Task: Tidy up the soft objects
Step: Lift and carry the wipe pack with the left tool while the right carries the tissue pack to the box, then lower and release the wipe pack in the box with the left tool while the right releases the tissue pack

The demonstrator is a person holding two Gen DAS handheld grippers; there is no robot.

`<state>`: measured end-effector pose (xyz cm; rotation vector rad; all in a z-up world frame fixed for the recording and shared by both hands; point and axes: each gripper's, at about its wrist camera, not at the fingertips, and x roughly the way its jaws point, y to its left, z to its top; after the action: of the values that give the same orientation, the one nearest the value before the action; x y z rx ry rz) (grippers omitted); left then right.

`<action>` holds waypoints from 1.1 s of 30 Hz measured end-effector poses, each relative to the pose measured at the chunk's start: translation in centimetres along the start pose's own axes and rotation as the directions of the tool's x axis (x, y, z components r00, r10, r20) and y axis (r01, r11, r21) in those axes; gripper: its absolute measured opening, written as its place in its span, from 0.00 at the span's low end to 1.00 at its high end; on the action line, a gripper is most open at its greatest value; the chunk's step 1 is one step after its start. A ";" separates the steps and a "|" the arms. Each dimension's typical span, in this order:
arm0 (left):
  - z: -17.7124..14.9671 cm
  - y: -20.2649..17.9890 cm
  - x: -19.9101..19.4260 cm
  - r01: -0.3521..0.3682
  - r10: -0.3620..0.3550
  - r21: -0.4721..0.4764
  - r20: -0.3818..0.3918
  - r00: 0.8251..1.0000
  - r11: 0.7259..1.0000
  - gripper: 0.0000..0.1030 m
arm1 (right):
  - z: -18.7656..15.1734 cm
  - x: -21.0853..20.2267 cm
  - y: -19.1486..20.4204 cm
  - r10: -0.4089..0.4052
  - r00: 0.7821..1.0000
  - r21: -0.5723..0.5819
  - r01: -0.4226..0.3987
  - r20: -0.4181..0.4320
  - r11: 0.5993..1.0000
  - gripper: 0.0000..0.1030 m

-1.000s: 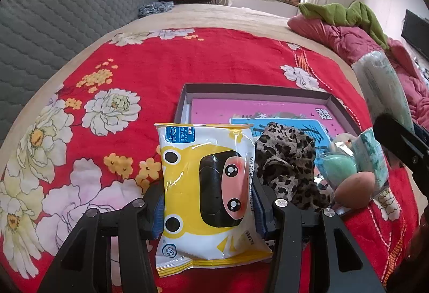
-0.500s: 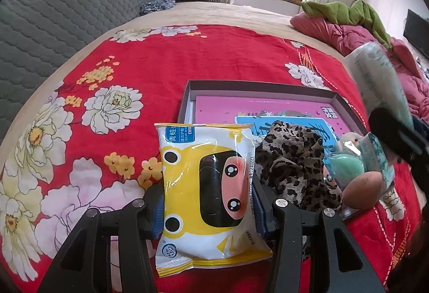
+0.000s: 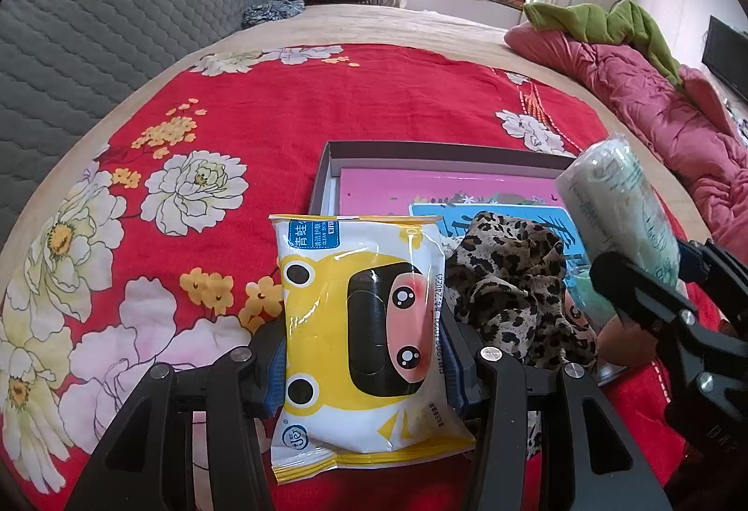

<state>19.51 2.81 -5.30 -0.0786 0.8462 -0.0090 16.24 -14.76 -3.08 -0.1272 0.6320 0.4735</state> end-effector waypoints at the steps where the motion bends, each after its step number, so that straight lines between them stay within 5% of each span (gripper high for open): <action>1: 0.0 0.0 0.0 0.000 0.000 0.002 -0.001 1.000 1.000 0.51 | -0.1 0.1 0.1 0.002 1.000 -0.004 -0.002 -0.009 1.000 0.47; 24: 0.0 0.8 0.3 0.005 -0.004 -0.049 0.005 1.000 0.999 0.53 | -1.2 1.9 0.7 0.015 0.994 -0.019 -0.017 -0.107 1.000 0.50; 33: 0.0 0.9 0.4 0.017 -0.017 -0.063 0.006 1.000 0.998 0.55 | -1.2 2.0 -0.1 0.025 0.992 0.027 -0.022 -0.120 0.999 0.59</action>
<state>19.73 3.72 -5.65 -0.1452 0.8403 0.0020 17.05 -14.39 -5.30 -0.1242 0.7583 0.4829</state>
